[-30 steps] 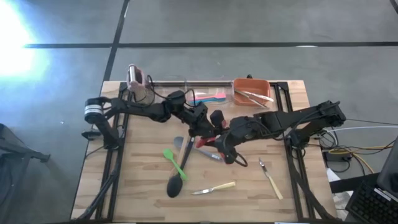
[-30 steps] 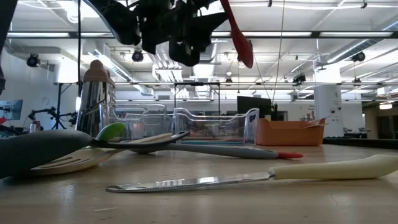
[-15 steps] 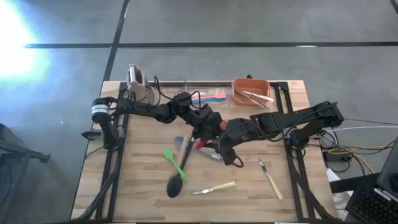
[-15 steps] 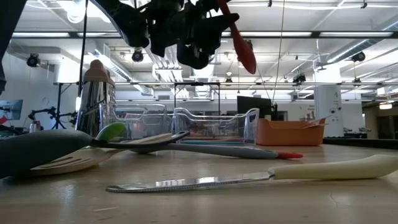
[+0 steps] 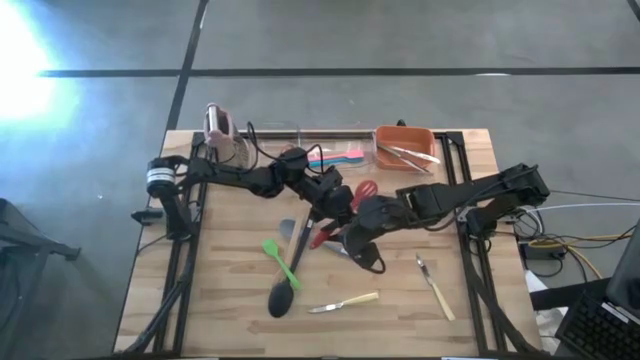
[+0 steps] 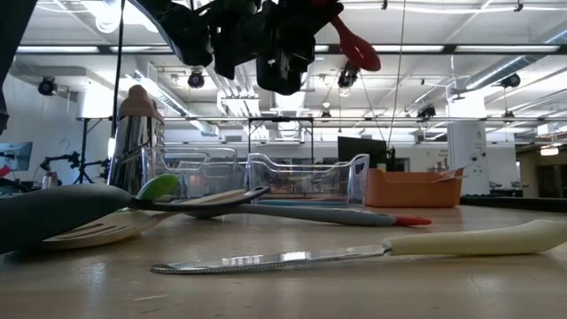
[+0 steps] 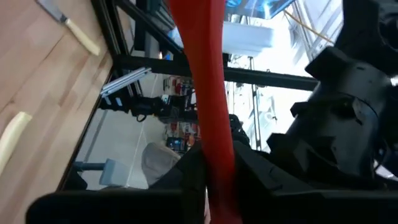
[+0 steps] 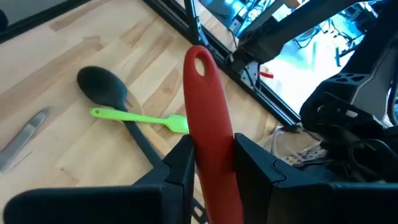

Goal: Pick & Place Kitchen Items
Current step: Put the red serving spoon into the left transparent bin

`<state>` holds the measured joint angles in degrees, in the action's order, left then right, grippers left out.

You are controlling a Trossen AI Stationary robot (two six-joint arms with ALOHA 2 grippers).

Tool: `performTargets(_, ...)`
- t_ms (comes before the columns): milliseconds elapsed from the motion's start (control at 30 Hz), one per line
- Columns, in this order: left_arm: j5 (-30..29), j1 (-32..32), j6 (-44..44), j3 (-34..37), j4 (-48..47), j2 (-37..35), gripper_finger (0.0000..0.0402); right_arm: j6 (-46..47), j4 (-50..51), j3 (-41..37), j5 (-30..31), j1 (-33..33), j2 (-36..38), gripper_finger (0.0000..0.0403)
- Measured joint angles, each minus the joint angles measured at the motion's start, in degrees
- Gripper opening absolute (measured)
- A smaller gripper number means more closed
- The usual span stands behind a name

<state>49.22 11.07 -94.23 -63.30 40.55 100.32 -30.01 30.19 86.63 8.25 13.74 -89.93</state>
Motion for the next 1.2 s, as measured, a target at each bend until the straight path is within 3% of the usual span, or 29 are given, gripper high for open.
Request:
performTargets(167, 2.4, -0.1, 4.6, -0.3, -0.7, 0.0, 0.0047, 1.1, -0.8, 0.3, 0.8, 0.0, -0.1, 0.0029)
performTargets(600, 2.8, 0.0, 8.6, -1.0, -1.3, 0.0, 0.0047, 5.6, 3.6, 4.9, 1.5, 0.9, 0.3, 0.0032)
performTargets(767, 3.2, 0.0, 12.4, -1.0, -1.3, -0.2, 0.0047, 13.7, 14.7, 10.2, 11.2, 2.5, 1.1, 0.0032)
performTargets(967, 3.7, 0.0, 17.2, -1.0, -1.5, -2.0, 0.0047, 31.1, 30.0, 14.0, 23.7, 2.6, 1.4, 0.0033)
performTargets(1200, 2.4, 0.2, 30.9, 0.1, -12.6, -7.2, 0.0047, 46.6, 42.5, 13.0, 29.2, 2.9, 4.1, 0.0033)
